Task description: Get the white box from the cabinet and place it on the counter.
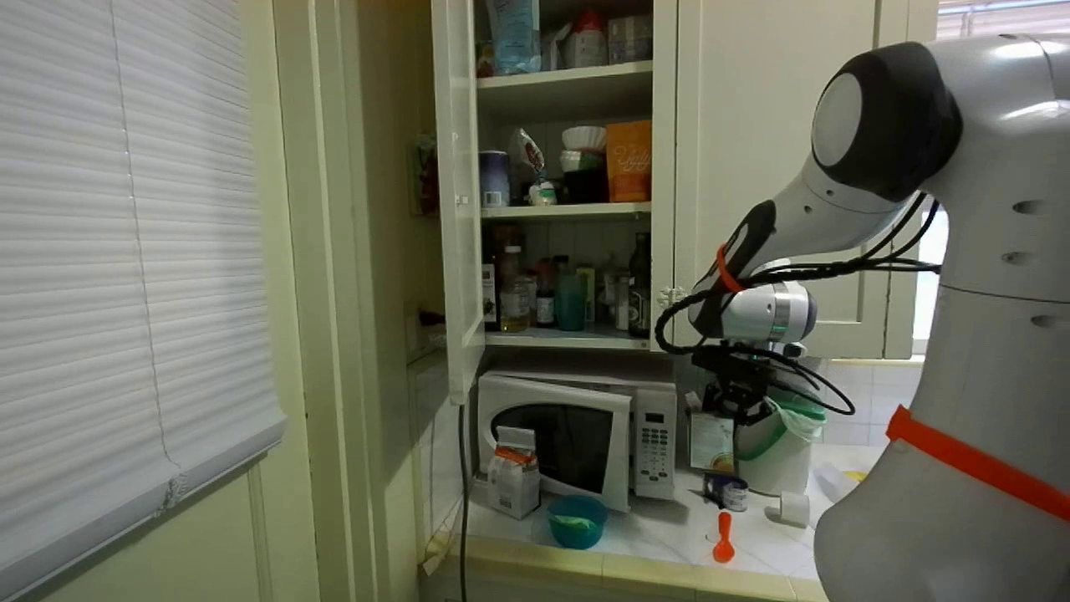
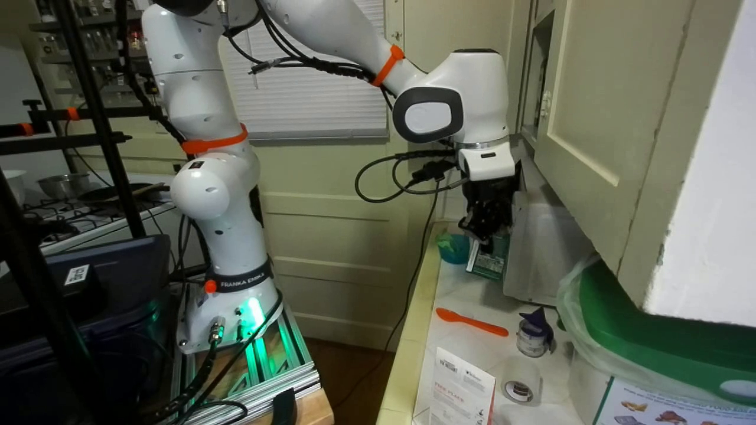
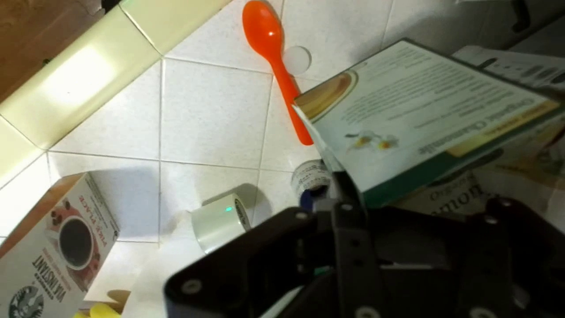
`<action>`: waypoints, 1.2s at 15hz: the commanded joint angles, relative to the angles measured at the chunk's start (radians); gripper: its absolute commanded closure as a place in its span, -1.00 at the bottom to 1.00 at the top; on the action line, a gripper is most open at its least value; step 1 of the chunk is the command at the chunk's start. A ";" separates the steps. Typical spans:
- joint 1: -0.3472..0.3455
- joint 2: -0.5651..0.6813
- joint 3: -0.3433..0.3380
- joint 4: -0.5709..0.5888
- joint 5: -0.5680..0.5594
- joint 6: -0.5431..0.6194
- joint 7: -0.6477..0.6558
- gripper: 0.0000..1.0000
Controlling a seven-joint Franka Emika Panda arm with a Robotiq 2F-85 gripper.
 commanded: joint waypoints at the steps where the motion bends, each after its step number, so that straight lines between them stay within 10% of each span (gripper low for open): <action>1: -0.004 0.071 -0.025 -0.011 0.012 0.067 0.111 1.00; 16: 0.011 0.177 -0.111 -0.211 0.065 0.377 0.339 1.00; 17: 0.011 0.174 -0.112 -0.220 0.075 0.384 0.331 0.50; 18: 0.011 0.163 -0.110 -0.230 0.095 0.388 0.317 0.49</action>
